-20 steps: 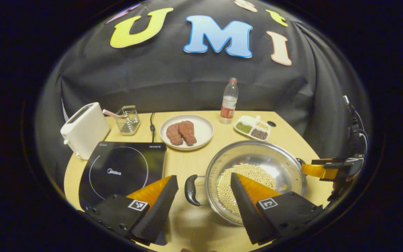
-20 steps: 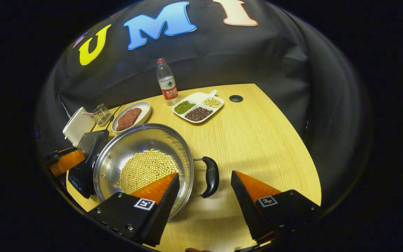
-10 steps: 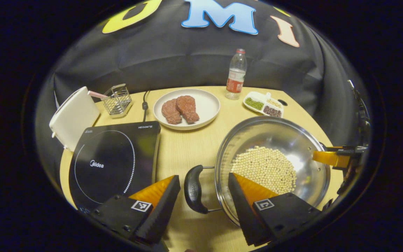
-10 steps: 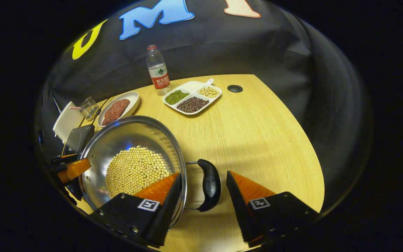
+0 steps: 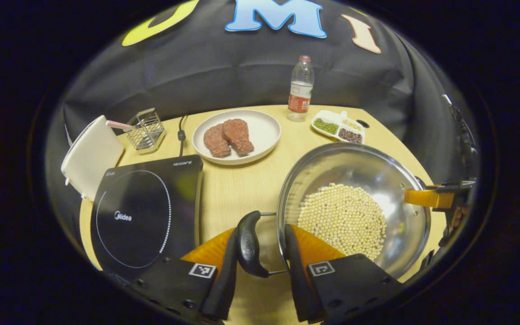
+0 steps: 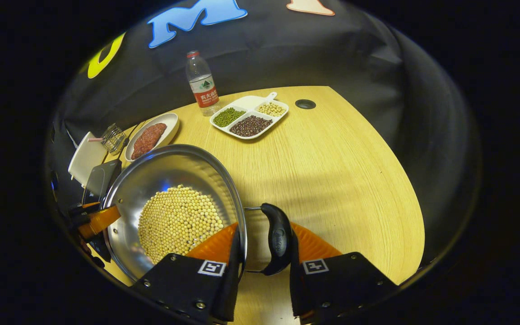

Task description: First push the handle of the pot to place it horizontally, then grasp the pot with both hands and set it on the induction cooktop.

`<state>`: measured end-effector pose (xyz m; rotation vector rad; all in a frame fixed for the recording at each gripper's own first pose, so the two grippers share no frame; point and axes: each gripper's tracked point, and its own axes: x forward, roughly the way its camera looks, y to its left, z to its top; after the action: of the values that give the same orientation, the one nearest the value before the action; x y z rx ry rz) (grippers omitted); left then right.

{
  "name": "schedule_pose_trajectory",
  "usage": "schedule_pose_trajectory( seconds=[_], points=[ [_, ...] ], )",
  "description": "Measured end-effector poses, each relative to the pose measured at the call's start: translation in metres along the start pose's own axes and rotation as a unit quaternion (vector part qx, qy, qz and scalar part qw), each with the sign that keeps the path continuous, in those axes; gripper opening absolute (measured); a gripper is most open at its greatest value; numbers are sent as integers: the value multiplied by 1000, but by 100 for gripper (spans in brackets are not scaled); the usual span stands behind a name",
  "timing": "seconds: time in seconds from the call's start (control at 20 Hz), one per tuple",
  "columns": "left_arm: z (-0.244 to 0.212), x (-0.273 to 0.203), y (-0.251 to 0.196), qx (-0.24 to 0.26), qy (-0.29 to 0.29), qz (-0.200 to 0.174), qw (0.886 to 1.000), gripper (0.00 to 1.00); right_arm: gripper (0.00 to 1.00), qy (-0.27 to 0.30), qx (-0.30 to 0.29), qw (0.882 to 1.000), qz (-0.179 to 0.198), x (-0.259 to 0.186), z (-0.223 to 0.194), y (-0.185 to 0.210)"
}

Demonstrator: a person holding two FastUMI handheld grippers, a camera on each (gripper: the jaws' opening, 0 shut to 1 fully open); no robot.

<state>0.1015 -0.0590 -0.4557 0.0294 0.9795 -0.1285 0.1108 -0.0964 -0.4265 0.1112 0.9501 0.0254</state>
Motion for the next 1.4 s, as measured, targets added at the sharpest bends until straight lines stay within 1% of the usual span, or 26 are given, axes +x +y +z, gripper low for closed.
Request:
schedule_pose_trajectory(
  seconds=[0.05, 0.15, 0.3, 0.4, 0.5, 0.6, 0.65, 0.7, 0.75, 0.8, 0.85, 0.9, 0.95, 1.0, 1.05, 1.1, 1.15, 1.4],
  points=[
    [3, -4, 1, 4, -4, -3, 1000, 58, 47, -4, 2, 1000, 0, -5, 2, 1],
    [15, -14, 5, 9, -14, -6, 1000, 58, 47, -11, 0, 1000, -2, -18, 8, 6],
    [29, -35, 16, -7, -26, -12, 1000, 58, 47, -29, -1, 1000, -2, -40, 20, 20],
    [35, -49, 30, -5, -27, -11, 1000, 58, 47, -36, -7, 999, -4, -54, 24, 35],
    [38, -63, 45, -13, -25, -12, 1000, 58, 47, -37, -5, 999, -2, -65, 25, 52],
    [39, -76, 62, -9, -24, -11, 1000, 58, 47, -35, -2, 999, 0, -72, 22, 69],
    [40, -81, 70, -7, -24, -10, 1000, 60, 47, -37, 0, 999, 1, -75, 24, 77],
    [41, -86, 78, -8, -26, -10, 1000, 58, 47, -37, 1, 999, 2, -79, 24, 86],
    [40, -90, 87, -9, -26, -11, 1000, 58, 47, -37, 2, 999, 3, -81, 22, 95],
    [40, -94, 95, -11, -27, -12, 1000, 55, 47, -36, 2, 999, 3, -83, 22, 105],
    [39, -99, 104, -11, -27, -12, 1000, 60, 47, -36, 0, 999, 3, -85, 21, 114],
    [37, -101, 114, -14, -28, -11, 999, 55, 47, -37, -3, 999, 2, -87, 21, 121],
    [37, -104, 122, -17, -28, -11, 999, 58, 47, -38, -5, 999, 3, -90, 22, 130],
    [36, -107, 131, -20, -29, -11, 999, 55, 47, -40, -8, 999, 3, -91, 23, 138],
    [35, -110, 139, -24, -30, -10, 999, 55, 47, -40, -12, 999, 4, -91, 23, 147],
    [34, -112, 148, -27, -29, -8, 999, 58, 47, -40, -13, 999, 5, -92, 24, 156],
    [33, -114, 158, -29, -29, -6, 999, 55, 47, -37, -15, 999, 5, -91, 24, 165],
    [27, -121, 206, -38, -23, 0, 999, 55, 47, -33, -23, 999, 9, -88, 22, 210]
  ],
)
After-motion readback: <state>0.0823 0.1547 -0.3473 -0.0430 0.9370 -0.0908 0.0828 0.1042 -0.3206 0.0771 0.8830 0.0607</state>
